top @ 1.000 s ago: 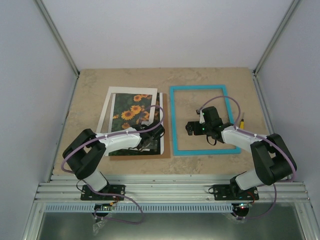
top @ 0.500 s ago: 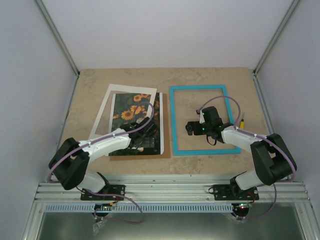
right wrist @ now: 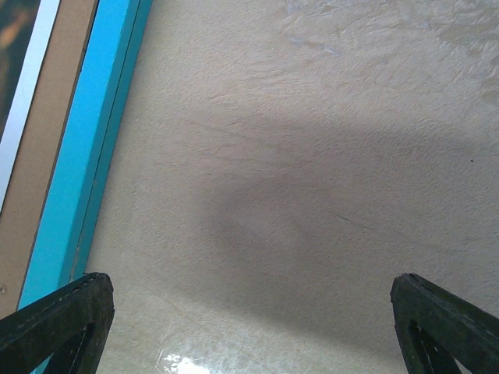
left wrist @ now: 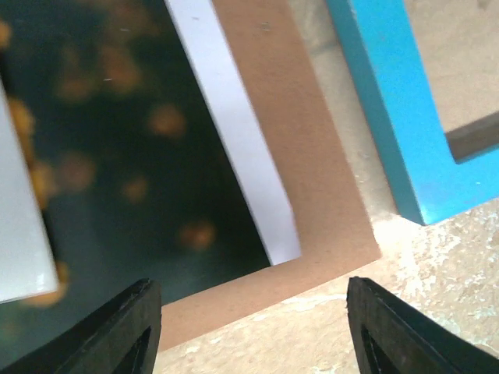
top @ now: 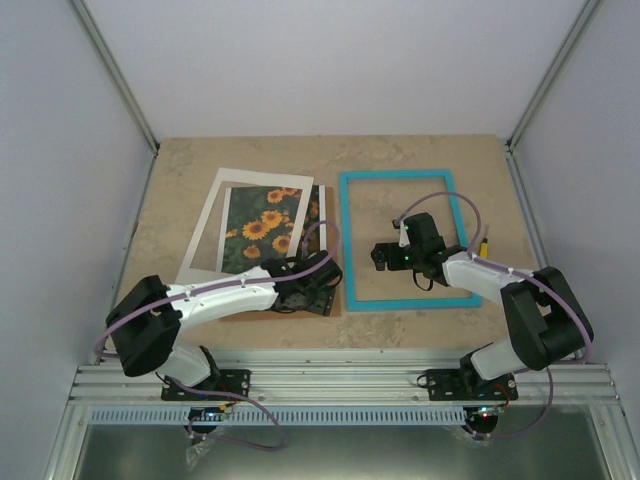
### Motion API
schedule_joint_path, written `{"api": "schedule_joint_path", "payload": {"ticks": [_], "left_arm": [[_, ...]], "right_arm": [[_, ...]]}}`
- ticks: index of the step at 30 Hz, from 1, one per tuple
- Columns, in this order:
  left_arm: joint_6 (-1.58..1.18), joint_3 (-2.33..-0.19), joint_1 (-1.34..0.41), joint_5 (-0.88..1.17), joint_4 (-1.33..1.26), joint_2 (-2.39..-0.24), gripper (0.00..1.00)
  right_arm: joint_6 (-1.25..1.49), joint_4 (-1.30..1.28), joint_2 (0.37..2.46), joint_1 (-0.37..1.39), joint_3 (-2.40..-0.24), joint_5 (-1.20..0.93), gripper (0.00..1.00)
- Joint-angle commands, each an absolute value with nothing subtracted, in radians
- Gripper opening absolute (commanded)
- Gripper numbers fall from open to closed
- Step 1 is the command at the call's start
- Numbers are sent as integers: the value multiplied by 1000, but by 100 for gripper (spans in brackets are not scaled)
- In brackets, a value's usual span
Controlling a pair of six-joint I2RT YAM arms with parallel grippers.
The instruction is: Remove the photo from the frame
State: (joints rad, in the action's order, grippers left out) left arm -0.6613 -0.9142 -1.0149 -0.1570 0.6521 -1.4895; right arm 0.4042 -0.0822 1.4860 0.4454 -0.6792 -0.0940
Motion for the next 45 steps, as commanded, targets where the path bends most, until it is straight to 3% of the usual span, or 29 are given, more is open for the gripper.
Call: {"api": "schedule_joint_path", "payload": {"ticks": [1, 6, 15, 26, 38, 45], "left_arm": [[-634, -975, -1056, -160, 673, -1559, 65], [-623, -1033, -1076, -202, 704, -1644, 45], [-607, -1064, -1078, -218, 718, -1715, 28], [-593, -1070, -1079, -217, 692, -1754, 21], [-596, -1054, -1079, -221, 673, -1756, 0], [-602, -1045, -1079, -238, 667, -1695, 0]], "right_arm": [[394, -62, 1503, 441, -686, -99, 98], [395, -61, 1505, 441, -686, -100, 98], [394, -60, 1512, 441, -689, -105, 98], [394, -62, 1514, 440, -689, -107, 97], [403, -49, 1473, 442, -678, -166, 97], [461, 11, 1430, 452, -654, -320, 98]]}}
